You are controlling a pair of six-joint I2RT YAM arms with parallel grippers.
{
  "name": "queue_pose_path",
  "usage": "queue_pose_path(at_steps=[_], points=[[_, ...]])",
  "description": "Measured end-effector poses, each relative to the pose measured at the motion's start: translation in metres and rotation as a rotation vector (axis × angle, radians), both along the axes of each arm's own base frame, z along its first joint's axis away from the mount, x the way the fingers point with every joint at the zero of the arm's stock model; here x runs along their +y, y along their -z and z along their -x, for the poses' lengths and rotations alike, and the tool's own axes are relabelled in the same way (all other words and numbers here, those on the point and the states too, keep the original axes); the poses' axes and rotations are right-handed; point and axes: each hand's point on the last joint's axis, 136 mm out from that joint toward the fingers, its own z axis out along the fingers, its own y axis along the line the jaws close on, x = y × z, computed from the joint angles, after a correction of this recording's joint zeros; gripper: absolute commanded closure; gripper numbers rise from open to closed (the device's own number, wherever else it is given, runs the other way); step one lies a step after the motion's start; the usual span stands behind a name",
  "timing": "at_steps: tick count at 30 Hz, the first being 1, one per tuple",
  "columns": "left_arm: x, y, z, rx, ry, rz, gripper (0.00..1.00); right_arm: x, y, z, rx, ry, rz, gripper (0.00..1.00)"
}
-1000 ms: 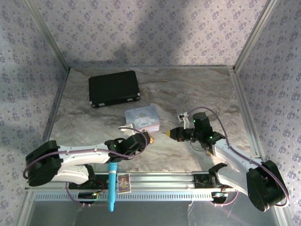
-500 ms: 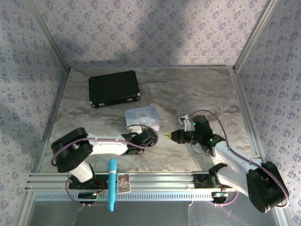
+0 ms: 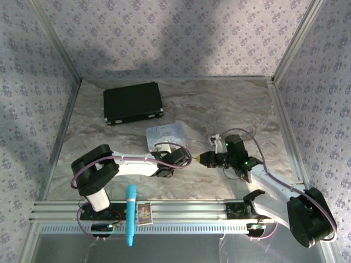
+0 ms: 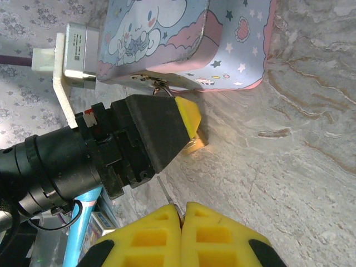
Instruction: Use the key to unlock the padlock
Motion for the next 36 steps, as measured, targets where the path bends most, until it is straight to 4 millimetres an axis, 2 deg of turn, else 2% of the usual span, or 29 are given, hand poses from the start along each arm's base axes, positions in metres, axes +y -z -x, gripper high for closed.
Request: queue_pose_path(at_steps=[9,11,12,14,18,22,25,26,32,36], points=[[0.001,0.002,0.001,-0.012,0.002,0.001,0.72,0.0,0.003,0.0,0.01,0.003,0.002,1.0],[-0.001,0.002,0.001,-0.023,0.004,0.013,0.72,0.0,0.003,0.0,0.011,0.004,0.0,1.0],[0.0,0.002,0.002,-0.028,0.004,0.022,0.71,0.0,0.003,0.0,0.012,0.005,0.0,1.0],[0.001,0.002,0.003,-0.039,0.004,0.038,0.61,0.001,0.003,0.001,0.017,0.005,-0.002,1.0],[0.001,0.001,0.008,-0.104,0.02,0.091,0.59,0.002,0.005,0.002,0.019,0.003,-0.006,1.0],[0.004,-0.002,0.008,-0.182,0.027,0.181,0.64,0.002,0.008,0.003,0.036,0.013,-0.004,1.0],[0.004,-0.002,0.008,-0.218,0.043,0.211,0.82,0.002,0.008,0.003,0.041,0.022,-0.003,1.0],[0.004,0.0,0.009,-0.219,0.054,0.212,0.84,0.002,0.008,0.003,0.04,0.023,0.0,1.0],[-0.003,0.0,0.007,-0.236,0.069,0.235,0.86,0.005,0.011,0.002,0.045,0.034,0.008,1.0],[-0.003,0.0,0.007,-0.229,0.068,0.236,0.87,0.009,0.018,0.002,0.108,0.062,-0.001,1.0]])
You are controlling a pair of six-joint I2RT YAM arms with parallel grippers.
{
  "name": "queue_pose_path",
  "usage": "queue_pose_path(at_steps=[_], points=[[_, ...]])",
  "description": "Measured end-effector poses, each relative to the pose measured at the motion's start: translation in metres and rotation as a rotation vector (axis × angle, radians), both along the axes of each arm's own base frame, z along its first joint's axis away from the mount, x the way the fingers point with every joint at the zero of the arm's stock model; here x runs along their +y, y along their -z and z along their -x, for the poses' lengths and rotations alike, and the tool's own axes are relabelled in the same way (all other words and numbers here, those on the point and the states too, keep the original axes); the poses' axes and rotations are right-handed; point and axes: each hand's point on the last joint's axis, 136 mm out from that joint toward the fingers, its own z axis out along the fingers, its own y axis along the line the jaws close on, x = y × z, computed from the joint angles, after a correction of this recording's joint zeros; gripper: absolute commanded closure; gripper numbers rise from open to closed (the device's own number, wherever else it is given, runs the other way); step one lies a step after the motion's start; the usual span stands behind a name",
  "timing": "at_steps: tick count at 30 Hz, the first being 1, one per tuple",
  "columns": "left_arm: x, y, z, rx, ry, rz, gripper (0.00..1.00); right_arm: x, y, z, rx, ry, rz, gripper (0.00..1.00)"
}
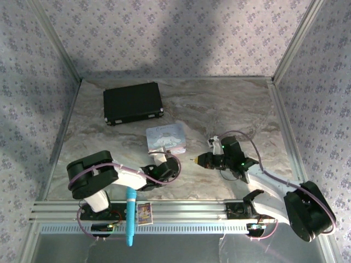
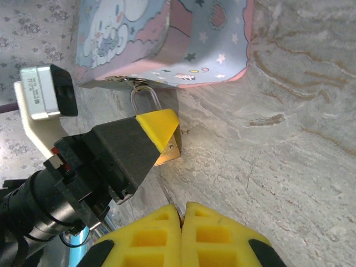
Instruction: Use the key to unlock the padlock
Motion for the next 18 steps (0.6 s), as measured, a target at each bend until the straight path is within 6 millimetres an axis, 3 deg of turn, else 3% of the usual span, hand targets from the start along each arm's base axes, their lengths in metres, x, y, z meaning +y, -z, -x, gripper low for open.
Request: queue_pose_path(at_steps=[9,13,18], points=[[-0.002,-0.005,0.003,0.116,-0.044,0.107,0.92,0.029,0.053,0.021,0.289,0.077,-0.028,1.0],[0.003,-0.008,0.007,0.167,-0.078,0.187,0.97,0.045,0.053,0.018,0.311,0.103,-0.091,1.0],[0.009,-0.013,0.011,0.208,-0.138,0.277,0.98,0.049,0.045,0.009,0.316,0.175,-0.181,1.0]])
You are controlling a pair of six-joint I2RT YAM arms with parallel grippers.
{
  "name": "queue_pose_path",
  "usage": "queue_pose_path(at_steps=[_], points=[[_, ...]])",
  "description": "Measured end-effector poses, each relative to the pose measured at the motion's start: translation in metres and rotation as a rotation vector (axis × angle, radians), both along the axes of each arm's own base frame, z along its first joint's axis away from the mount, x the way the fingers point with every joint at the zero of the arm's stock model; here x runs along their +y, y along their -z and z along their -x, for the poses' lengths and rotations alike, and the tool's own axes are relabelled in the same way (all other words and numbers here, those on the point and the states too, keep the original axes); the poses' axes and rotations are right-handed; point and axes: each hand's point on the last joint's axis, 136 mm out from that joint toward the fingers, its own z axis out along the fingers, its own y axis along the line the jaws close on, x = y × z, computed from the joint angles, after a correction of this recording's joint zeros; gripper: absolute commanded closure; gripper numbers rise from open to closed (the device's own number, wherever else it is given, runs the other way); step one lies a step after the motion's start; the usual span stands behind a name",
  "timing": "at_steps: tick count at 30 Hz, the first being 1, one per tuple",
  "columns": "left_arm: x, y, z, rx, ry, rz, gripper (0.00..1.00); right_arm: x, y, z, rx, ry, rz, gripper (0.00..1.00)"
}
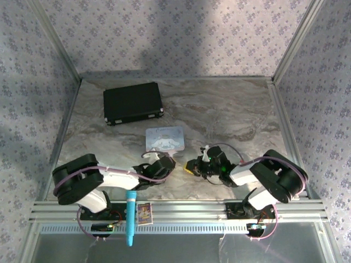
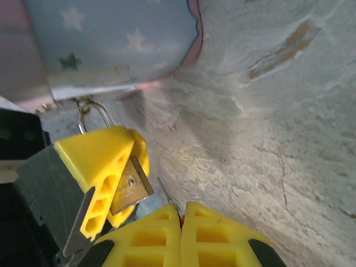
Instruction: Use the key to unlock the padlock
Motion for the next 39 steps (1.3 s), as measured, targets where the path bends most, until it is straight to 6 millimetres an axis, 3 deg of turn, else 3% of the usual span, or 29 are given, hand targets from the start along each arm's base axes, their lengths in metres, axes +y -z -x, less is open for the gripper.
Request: queue_pose_path(at_steps=[8,17,39], points=[[0.005,-0.004,0.0,0.059,-0.109,0.103,0.97,0.006,-0.018,-0.008,-0.001,0.076,-0.093,1.0],[0.002,-0.008,-0.003,0.091,-0.187,0.204,0.97,0.01,-0.03,-0.001,0.013,0.072,-0.163,1.0],[0.015,-0.015,-0.009,0.032,-0.338,0.222,1.0,0.017,-0.033,0.005,0.051,0.042,-0.158,1.0]])
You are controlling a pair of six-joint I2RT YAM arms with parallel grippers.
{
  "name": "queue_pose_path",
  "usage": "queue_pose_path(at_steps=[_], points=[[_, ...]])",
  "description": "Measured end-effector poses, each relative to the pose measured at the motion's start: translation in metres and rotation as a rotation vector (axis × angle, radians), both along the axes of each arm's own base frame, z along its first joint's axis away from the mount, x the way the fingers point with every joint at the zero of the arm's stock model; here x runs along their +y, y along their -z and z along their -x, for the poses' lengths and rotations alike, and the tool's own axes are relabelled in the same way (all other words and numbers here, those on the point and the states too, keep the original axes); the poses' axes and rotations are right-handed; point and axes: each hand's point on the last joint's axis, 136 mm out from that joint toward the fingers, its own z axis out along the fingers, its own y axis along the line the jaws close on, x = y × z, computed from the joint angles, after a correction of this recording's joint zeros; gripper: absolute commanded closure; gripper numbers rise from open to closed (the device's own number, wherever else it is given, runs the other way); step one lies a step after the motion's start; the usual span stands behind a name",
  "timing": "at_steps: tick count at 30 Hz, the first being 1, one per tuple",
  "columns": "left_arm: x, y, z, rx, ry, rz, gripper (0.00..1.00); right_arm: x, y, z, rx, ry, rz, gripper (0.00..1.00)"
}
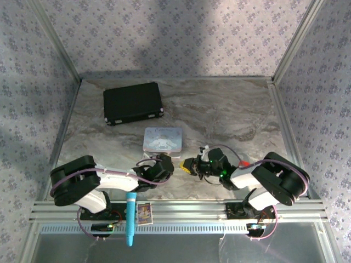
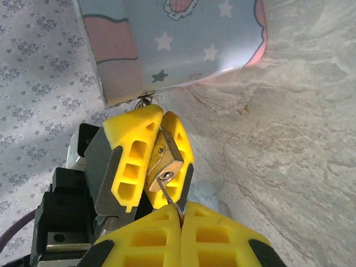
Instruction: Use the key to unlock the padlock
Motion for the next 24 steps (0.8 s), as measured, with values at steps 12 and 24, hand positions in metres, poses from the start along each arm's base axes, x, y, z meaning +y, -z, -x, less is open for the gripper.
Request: queue_pose_path(at_steps=[12,24], points=[[-0.001,0.001,0.0,-0.008,0.003,-0.008,1.0,0.009,0.0,0.002,0.003,-0.024,0.001,1.0],[-0.001,0.001,-0.001,-0.009,0.003,-0.005,1.0,0.012,0.014,0.004,0.028,-0.029,0.021,1.0]])
